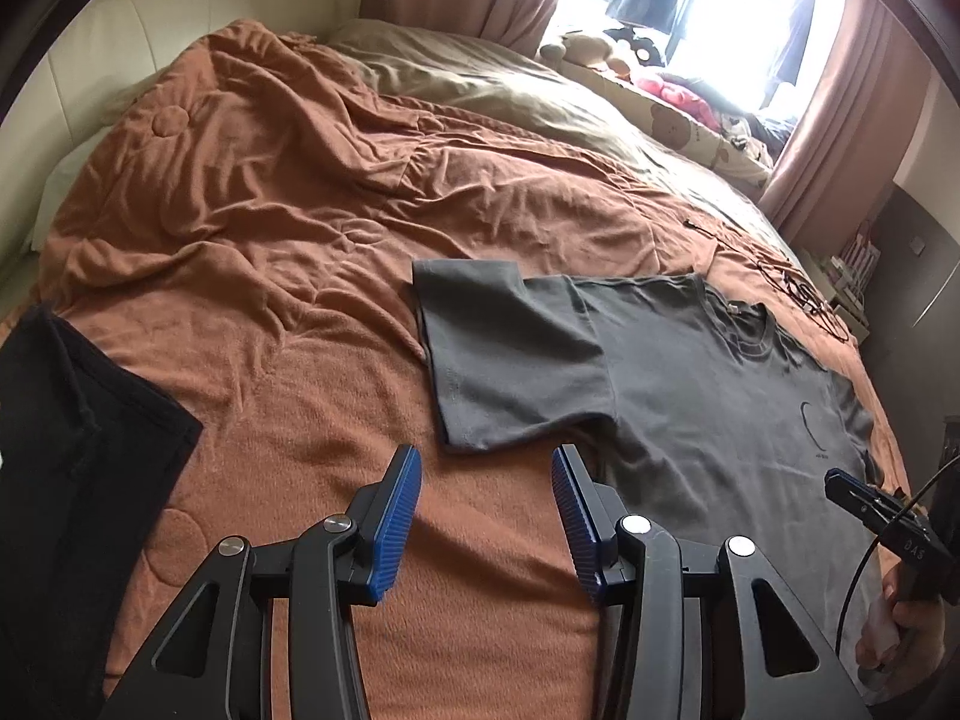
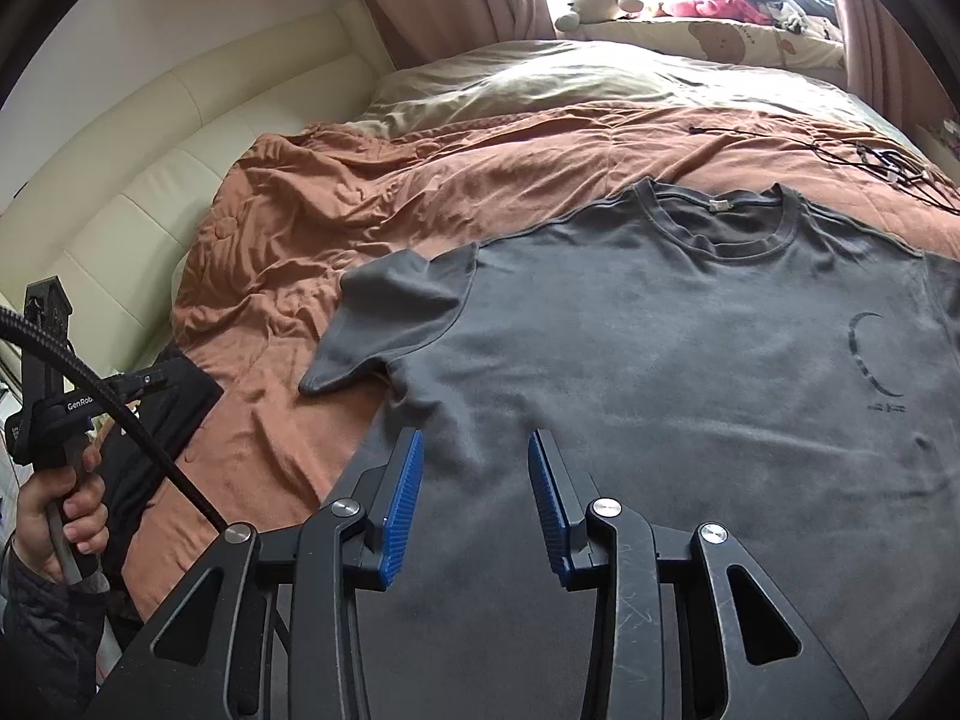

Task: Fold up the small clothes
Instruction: 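Move both grippers down toward the sleeve side of the grey T-shirt, then close the left gripper on the T-shirt side edge below the sleeve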

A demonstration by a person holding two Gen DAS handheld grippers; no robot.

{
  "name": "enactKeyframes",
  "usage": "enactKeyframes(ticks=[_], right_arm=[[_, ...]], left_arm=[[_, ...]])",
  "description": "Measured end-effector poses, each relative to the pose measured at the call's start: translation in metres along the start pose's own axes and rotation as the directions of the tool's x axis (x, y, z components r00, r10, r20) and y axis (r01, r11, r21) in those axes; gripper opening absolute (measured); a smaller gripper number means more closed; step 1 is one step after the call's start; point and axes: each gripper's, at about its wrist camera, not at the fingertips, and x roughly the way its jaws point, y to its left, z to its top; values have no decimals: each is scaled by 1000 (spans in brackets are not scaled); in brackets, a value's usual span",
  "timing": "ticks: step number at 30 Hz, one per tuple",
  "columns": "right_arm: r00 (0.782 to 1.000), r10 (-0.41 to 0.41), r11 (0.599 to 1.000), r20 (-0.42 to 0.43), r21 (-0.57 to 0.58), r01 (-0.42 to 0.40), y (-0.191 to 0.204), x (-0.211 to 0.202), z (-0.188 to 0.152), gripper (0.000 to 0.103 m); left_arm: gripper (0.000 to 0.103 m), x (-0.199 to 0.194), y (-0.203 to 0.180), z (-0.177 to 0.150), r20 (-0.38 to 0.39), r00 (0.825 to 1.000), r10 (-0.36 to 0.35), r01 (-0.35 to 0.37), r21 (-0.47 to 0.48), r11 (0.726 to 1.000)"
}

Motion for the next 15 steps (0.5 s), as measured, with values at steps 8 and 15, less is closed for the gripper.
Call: enactKeyframes(ticks=[8,15], right_arm=[[999,26,1000,-45,-2,-26,-4,68,23,26],[994,73,997,-78,20,-72,-4,117,39,15]], left_arm=[[48,60,20,30,-51,999,-8,5,-62,998],[48,112,32,47,-113,994,-9,-3,-101,995]])
